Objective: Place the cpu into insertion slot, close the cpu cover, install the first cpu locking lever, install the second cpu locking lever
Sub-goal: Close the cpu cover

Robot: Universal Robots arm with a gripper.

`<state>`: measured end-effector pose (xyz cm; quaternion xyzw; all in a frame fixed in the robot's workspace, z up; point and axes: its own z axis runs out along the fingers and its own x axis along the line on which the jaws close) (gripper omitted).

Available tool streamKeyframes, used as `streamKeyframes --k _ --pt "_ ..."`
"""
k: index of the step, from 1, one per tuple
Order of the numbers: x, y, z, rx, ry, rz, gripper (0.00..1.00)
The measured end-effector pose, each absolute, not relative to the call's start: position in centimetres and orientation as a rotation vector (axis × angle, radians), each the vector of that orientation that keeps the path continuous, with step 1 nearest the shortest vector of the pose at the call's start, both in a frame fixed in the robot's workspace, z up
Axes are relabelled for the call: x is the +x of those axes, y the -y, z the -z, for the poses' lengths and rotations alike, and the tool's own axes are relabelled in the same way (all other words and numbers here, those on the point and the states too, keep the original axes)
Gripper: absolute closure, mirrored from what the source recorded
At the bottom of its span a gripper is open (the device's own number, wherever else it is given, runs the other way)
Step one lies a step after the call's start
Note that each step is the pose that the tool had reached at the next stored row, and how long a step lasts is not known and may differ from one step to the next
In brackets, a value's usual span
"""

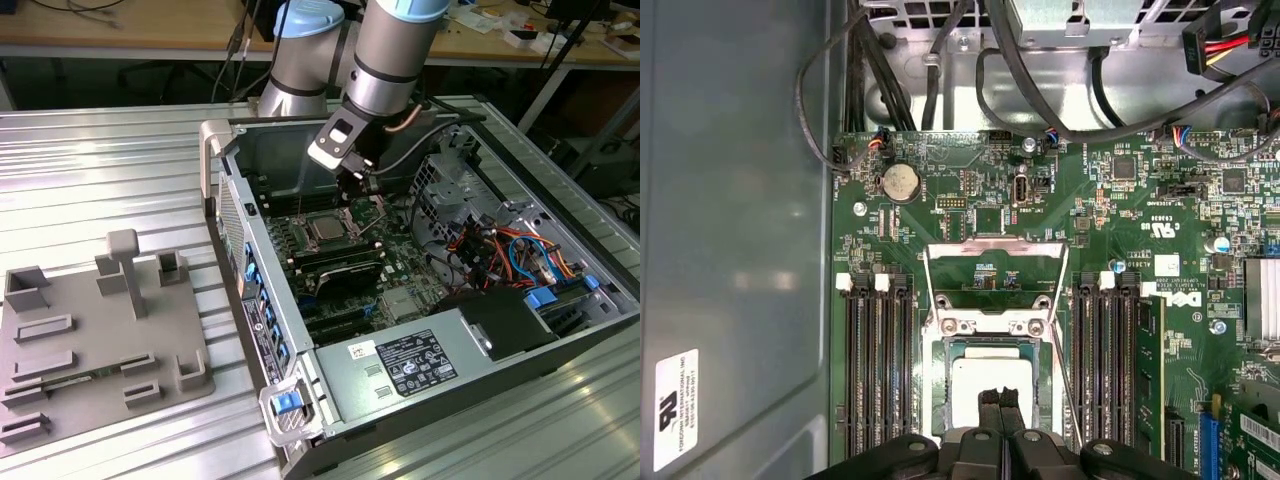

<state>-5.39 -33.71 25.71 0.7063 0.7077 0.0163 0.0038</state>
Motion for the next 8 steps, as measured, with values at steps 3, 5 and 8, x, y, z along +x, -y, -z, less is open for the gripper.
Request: streamKeyframes --k 3,5,8 --pt "-5.0 33.7 -25.7 2.214 -2.218 -0.05 0.89" --pt "-4.3 33.7 -25.7 2.214 -2.218 -0.051 0.89" --pt "-3.9 33.7 -25.7 2.214 -2.218 -0.051 0.89"
